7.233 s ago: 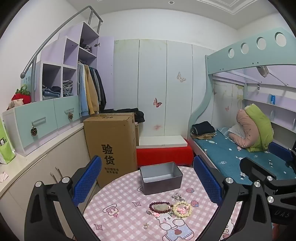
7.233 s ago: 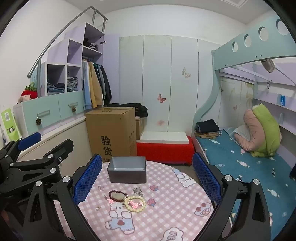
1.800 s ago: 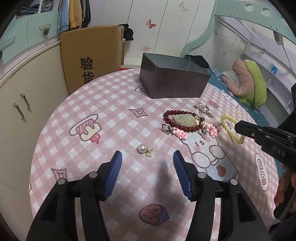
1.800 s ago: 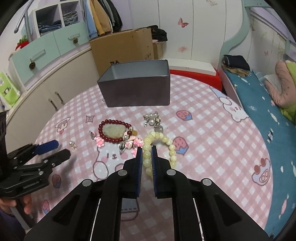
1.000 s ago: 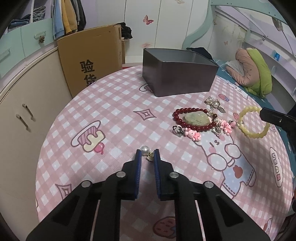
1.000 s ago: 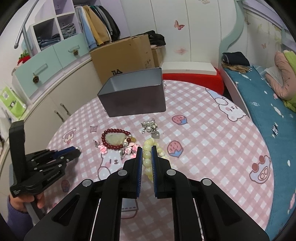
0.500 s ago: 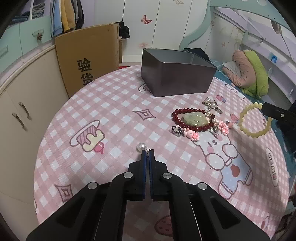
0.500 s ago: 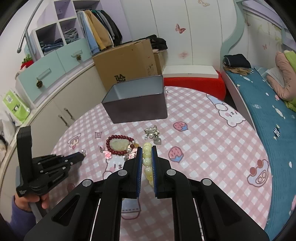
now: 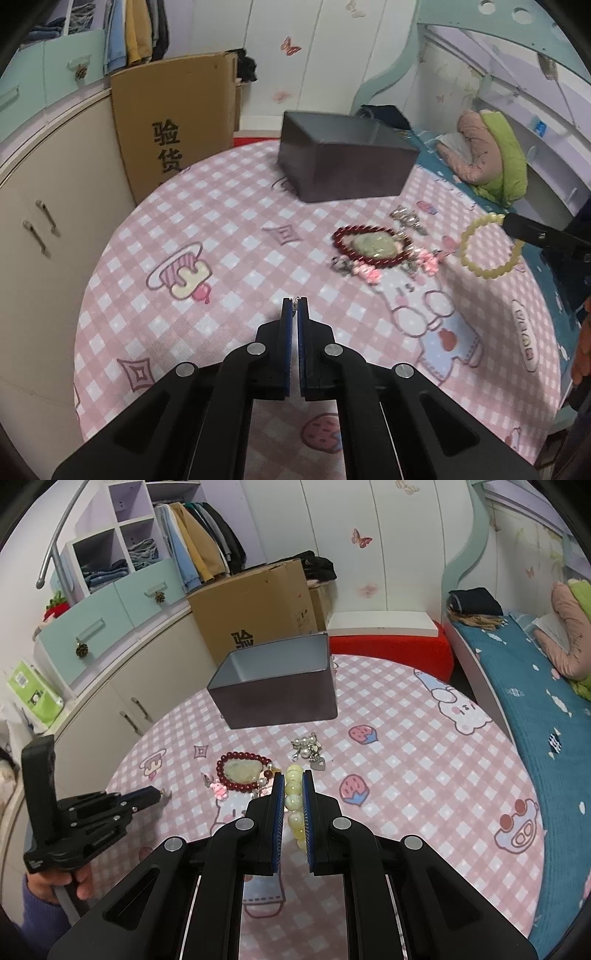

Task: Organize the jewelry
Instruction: 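Carry the earring and yellow bracelet into the grey box and open both grippers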

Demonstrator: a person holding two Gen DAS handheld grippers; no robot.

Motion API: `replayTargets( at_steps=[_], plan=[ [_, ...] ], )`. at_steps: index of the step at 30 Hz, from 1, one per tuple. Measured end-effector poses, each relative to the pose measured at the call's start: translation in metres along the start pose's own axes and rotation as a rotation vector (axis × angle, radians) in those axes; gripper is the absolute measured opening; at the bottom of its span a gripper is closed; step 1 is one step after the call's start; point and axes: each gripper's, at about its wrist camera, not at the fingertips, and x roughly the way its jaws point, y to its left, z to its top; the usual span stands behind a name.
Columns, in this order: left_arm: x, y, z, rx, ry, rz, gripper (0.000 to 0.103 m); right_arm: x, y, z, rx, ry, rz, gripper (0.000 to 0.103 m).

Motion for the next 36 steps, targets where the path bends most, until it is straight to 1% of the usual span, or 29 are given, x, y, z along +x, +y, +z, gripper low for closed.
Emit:
replayTargets(
  at_steps=[8,13,16,18,20,22,25,27,29,31,34,36],
  plan=[
    [-0.034,-0.015,0.036,0.049,-0.108,-0.053,0.001,-0.008,0.004,0.019,-0.023,-0.037,0.006,0.010],
    [-0.050,-0.035,0.074,0.109,-0.187,-0.103,0.001,-0.011,0.009,0.049,-0.045,-0.077,0.017,0.010],
    [-0.051,-0.046,0.102,0.143,-0.225,-0.125,0.001,-0.007,0.008,0.074,-0.048,-0.100,0.030,0.010],
    [-0.046,-0.051,0.119,0.157,-0.236,-0.131,0.001,-0.003,0.008,0.092,-0.049,-0.112,0.039,0.010],
    [-0.036,-0.055,0.139,0.163,-0.233,-0.151,0.001,0.002,0.007,0.109,-0.048,-0.123,0.047,0.010],
    [-0.022,-0.058,0.158,0.163,-0.221,-0.153,0.001,0.008,0.007,0.123,-0.045,-0.129,0.051,0.010],
    [0.001,-0.059,0.176,0.162,-0.186,-0.169,0.001,0.023,0.008,0.143,-0.044,-0.129,0.054,0.010],
    [0.019,-0.060,0.182,0.162,-0.162,-0.153,0.001,0.038,0.007,0.153,-0.040,-0.117,0.052,0.010],
    [0.035,-0.058,0.185,0.161,-0.134,-0.147,0.001,0.056,0.006,0.158,-0.032,-0.092,0.053,0.010],
    [0.060,-0.057,0.186,0.161,-0.083,-0.133,0.001,0.074,0.006,0.157,-0.027,-0.065,0.054,0.010],
    [0.087,-0.054,0.179,0.170,-0.028,-0.097,0.001,0.100,0.007,0.151,-0.028,-0.015,0.049,0.010],
    [0.099,-0.052,0.173,0.172,0.000,-0.093,0.001,0.113,0.008,0.143,-0.032,0.011,0.043,0.010]
  ],
)
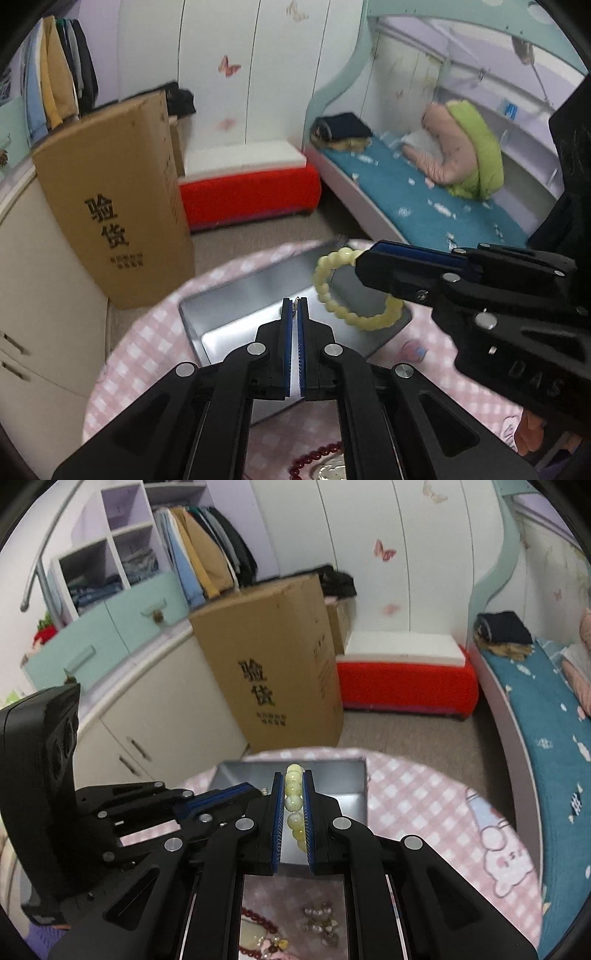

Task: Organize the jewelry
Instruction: 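Carry the earring and yellow bracelet into the grey box and open both grippers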

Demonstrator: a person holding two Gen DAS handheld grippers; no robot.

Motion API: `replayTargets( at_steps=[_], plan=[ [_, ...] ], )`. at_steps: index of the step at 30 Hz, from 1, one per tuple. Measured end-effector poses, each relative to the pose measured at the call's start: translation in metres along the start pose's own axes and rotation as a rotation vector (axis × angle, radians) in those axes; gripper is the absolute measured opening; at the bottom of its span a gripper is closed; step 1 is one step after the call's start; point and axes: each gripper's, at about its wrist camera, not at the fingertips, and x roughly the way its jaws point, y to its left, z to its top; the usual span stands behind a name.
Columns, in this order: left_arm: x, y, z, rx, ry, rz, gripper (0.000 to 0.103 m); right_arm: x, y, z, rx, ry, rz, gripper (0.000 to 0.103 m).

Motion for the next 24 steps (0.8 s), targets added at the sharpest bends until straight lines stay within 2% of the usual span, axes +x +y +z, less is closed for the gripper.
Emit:
replayTargets(
  at_steps=[6,15,17,18,19,21,24],
  plan=[
    [0.019,0.000,-0.013,0.009,0.048,0.019,0.001,0.020,-0.005,-0.015,0.012,0.042,-0.005,0.010],
    [0.020,0.003,-0.015,0.006,0.049,0.025,0.002,0.026,-0.011,-0.024,0.033,0.057,-0.005,0.011],
    [0.018,0.004,-0.016,0.006,0.048,0.036,0.008,0.025,-0.012,-0.025,0.040,0.052,-0.006,0.011],
    [0.018,0.004,-0.016,0.009,0.044,0.045,0.017,0.024,-0.013,-0.026,0.043,0.050,-0.005,0.011],
    [0.017,0.004,-0.016,0.010,0.040,0.051,0.031,0.022,-0.014,-0.027,0.045,0.048,-0.002,0.011],
    [0.015,0.003,-0.016,0.007,0.030,0.056,0.044,0.020,-0.015,-0.026,0.045,0.044,-0.004,0.013],
    [0.009,0.002,-0.016,0.001,0.015,0.063,0.045,0.014,-0.017,-0.027,0.057,0.036,0.008,0.013]
  ],
)
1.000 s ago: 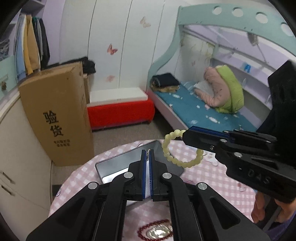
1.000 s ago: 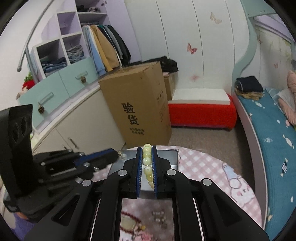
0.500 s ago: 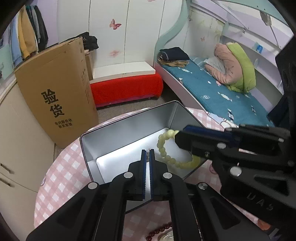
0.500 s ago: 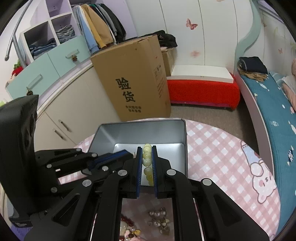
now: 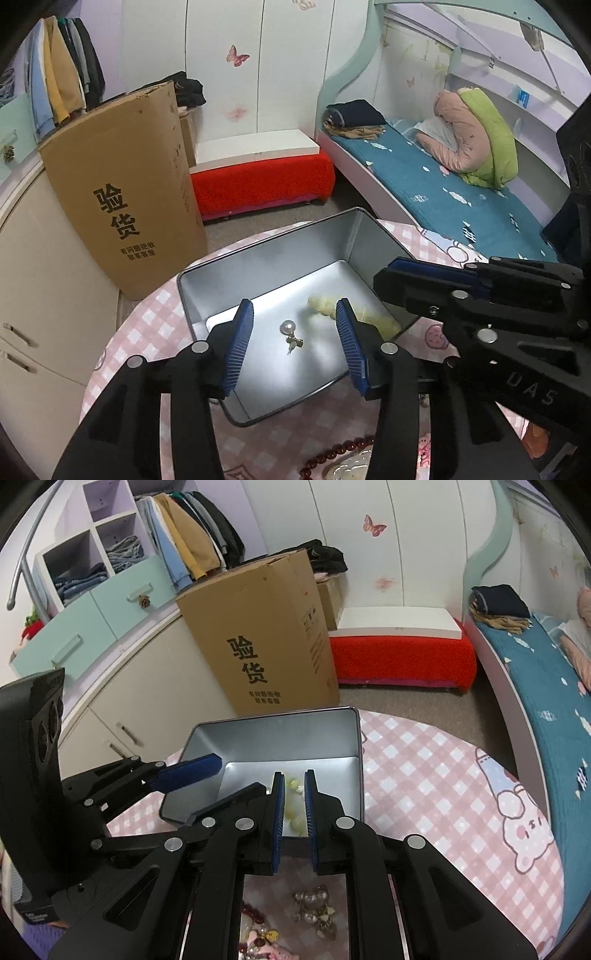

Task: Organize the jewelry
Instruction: 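Carry the earring and yellow bracelet into the grey box and open both grippers, then move the left tool to the pink bunny charm and close on it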

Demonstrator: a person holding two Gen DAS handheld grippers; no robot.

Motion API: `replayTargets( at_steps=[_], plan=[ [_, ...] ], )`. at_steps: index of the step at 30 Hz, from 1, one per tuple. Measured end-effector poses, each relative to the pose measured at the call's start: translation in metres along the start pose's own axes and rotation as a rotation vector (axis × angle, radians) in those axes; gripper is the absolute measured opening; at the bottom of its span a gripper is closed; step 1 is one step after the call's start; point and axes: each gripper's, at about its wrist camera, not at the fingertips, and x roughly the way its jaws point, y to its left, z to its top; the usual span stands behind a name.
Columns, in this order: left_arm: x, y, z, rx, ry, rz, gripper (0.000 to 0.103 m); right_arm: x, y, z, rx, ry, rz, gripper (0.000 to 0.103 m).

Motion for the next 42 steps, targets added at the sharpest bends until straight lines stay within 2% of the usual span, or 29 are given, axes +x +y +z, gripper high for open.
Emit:
replayTargets(
  at_steps=[2,4,8,10,11,12,14,20,24,28,36,39,42],
  plan=[
    [-0.008,0.001,0.000,-0.009,-0.014,0.001,0.048,-0.008,0.000,0.000,0.003,-0.014,-0.001,0.013],
    [-0.019,0.002,-0.001,-0.015,-0.041,0.005,0.056,-0.018,0.000,-0.001,0.008,-0.031,0.001,0.013],
    [-0.047,0.001,-0.005,-0.021,-0.099,0.011,0.062,-0.042,0.002,-0.004,0.003,-0.063,-0.011,0.013],
    [-0.063,0.002,-0.010,-0.036,-0.130,0.022,0.070,-0.054,0.003,-0.008,0.003,-0.078,-0.019,0.013],
    [-0.069,0.002,-0.011,-0.045,-0.143,0.029,0.073,-0.061,0.004,-0.011,0.001,-0.085,-0.029,0.019],
    [-0.077,0.003,-0.015,-0.057,-0.158,0.033,0.074,-0.067,0.004,-0.012,0.000,-0.093,-0.035,0.038],
    [-0.090,0.005,-0.025,-0.079,-0.174,0.049,0.074,-0.083,0.005,-0.022,-0.008,-0.126,-0.066,0.059],
    [-0.106,0.006,-0.062,-0.137,-0.168,0.096,0.075,-0.104,0.003,-0.055,-0.015,-0.125,-0.104,0.059],
    [-0.102,0.001,-0.091,-0.159,-0.130,0.106,0.075,-0.105,-0.005,-0.085,0.000,-0.092,-0.130,0.059],
    [-0.085,-0.012,-0.117,-0.150,-0.055,0.086,0.075,-0.099,-0.013,-0.107,0.020,-0.054,-0.144,0.059],
    [-0.051,-0.029,-0.129,-0.104,0.034,0.118,0.073,-0.088,-0.019,-0.129,0.040,-0.012,-0.159,0.059],
    [-0.043,-0.029,-0.129,-0.096,0.063,0.124,0.059,-0.088,-0.023,-0.134,0.045,-0.008,-0.160,0.059],
    [-0.042,-0.030,-0.131,-0.077,0.060,0.141,0.059,-0.086,-0.025,-0.134,0.046,-0.006,-0.161,0.059]
  ],
)
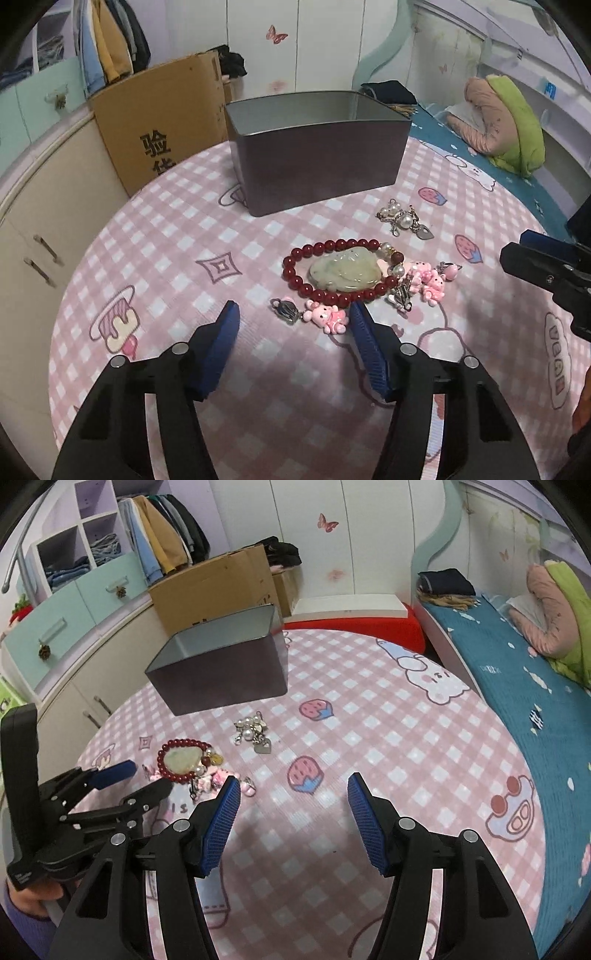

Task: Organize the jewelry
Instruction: 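Move the left tool to the pink bunny charm and close on it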

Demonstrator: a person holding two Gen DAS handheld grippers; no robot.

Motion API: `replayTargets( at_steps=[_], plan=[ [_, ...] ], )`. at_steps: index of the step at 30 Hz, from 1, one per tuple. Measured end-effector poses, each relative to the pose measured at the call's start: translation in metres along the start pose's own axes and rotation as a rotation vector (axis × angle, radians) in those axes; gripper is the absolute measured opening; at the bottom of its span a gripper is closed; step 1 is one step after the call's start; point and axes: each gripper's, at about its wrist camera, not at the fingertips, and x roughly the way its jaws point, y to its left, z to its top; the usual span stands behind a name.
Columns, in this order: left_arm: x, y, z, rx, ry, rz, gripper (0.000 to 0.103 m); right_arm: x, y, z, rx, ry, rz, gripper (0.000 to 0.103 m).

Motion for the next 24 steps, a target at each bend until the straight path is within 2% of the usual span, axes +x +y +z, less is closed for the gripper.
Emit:
replayTargets(
  at_steps=[3,7,13,14,15,23,24],
  plan=[
    [0.000,0.001,0.000,0.009,-0.003,-0.004,0.054,0.005,-0.002,-0.001,-0.004,0.010,-0.008,0.059],
    [-0.002,0.000,0.000,0.032,-0.006,-0.015,0.034,0.012,0.000,-0.003,-0.028,0.029,-0.022,0.059],
    [-0.006,0.004,-0.003,0.028,-0.006,-0.035,0.030,0.022,0.020,-0.005,-0.103,0.051,-0.001,0.059],
    [-0.007,0.004,-0.003,0.029,-0.010,-0.041,0.027,0.024,0.024,-0.005,-0.117,0.056,0.005,0.059],
    [-0.008,0.005,-0.004,0.032,-0.002,-0.051,0.013,0.026,0.027,-0.005,-0.128,0.059,0.008,0.059],
    [-0.011,0.013,-0.007,0.022,-0.003,-0.063,0.013,0.044,0.047,-0.004,-0.203,0.078,0.014,0.058],
    [-0.012,0.014,-0.007,0.017,-0.004,-0.073,0.013,0.045,0.047,-0.003,-0.202,0.079,0.017,0.052]
  ],
)
